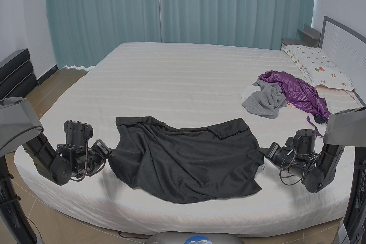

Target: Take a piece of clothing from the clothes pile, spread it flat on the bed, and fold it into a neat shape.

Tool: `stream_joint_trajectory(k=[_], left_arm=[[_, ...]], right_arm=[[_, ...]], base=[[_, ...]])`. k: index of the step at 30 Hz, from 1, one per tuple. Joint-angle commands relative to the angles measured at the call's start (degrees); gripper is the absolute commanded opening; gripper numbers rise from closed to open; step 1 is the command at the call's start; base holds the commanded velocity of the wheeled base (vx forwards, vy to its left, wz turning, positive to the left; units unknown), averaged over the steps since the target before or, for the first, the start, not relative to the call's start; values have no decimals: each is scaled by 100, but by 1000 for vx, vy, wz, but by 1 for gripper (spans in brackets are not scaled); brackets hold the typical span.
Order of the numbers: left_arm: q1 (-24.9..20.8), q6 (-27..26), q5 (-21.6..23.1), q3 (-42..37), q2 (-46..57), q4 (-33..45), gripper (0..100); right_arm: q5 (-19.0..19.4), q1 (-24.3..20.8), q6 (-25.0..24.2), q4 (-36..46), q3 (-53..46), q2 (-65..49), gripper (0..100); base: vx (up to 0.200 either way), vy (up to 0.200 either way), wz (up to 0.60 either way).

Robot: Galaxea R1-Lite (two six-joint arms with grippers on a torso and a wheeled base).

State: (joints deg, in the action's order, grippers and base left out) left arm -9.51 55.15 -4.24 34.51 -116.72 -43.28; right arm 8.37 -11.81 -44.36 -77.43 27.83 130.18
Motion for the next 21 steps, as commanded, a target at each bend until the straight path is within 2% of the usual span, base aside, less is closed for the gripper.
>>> stream_joint_trajectory(k=[1,6,7,9,15,21], left_arm=[[63,22,-6,3,-114,-322,0],[107,48,-15,21,-281,-471,0],[107,101,-24,56,-360,-533,0],[116,180,-15,64,-377,-594,0],[177,365,-6,126,-404,-656,0],[177,391,2,117,-500,-691,0]], right_arm=[[-46,223,-2,97,750,236,0],[-424,232,42,405,1638,622,0],[-618,232,59,616,2051,798,0],[-741,232,50,888,2455,904,0],[-1022,223,59,1178,3325,1369,0],[-1075,232,94,1266,3536,1528,0]], base=[[0,0,0],[0,0,0],[0,0,0],[0,0,0],[0,0,0],[0,0,0]])
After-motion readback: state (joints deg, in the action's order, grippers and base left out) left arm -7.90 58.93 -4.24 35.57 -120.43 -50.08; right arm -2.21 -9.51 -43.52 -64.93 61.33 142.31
